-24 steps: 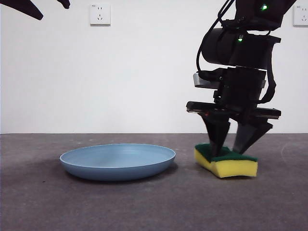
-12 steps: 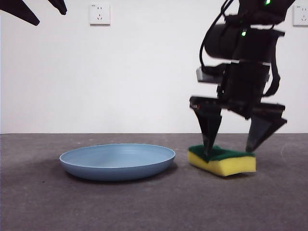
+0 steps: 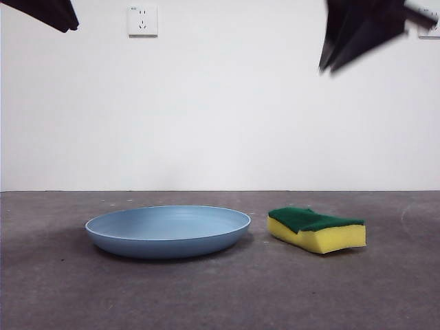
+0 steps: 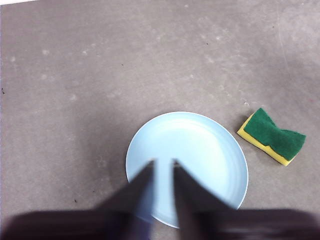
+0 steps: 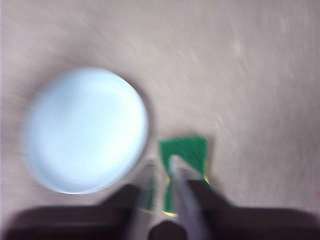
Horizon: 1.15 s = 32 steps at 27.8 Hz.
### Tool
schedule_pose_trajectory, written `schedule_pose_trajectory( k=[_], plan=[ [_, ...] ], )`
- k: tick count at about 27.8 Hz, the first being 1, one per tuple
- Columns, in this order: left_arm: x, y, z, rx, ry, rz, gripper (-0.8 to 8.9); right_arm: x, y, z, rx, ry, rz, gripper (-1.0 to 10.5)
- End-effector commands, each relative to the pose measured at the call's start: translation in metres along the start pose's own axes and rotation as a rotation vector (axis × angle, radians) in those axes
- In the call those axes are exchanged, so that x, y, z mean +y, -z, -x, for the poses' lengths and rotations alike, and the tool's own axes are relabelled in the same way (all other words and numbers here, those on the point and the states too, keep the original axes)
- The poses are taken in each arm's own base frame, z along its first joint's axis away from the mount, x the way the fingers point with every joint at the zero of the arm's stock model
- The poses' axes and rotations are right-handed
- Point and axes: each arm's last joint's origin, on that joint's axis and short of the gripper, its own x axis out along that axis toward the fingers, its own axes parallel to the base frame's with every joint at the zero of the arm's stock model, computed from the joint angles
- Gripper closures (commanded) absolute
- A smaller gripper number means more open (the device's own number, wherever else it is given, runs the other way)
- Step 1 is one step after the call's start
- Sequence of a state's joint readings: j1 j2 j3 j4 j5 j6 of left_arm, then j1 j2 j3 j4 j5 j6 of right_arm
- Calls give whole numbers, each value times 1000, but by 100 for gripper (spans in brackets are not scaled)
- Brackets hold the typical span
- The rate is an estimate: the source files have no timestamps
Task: Pick up the plate,pick up the cloth,clean the plate with the cloth
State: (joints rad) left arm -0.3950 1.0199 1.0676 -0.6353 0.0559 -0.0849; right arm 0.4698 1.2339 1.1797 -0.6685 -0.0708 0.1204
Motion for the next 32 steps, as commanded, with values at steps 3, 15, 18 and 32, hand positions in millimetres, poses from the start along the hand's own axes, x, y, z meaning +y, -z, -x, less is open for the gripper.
schedule_pose_trajectory(
  k=[3, 15, 18, 32],
  plan=[
    [-5, 1, 16, -52, 21, -47, 822, 8, 1, 51, -156, -31, 67, 958],
    [2, 91, 42, -273, -84, -27, 822, 3, 105, 58, -303, 104, 34, 958],
    [4, 111, 38, -328, -73, -2, 822, -1, 123, 54, -327, 147, 24, 958],
    [5, 121, 36, -290, -63, 2, 816, -3, 126, 54, -335, 192, 10, 945]
  ],
)
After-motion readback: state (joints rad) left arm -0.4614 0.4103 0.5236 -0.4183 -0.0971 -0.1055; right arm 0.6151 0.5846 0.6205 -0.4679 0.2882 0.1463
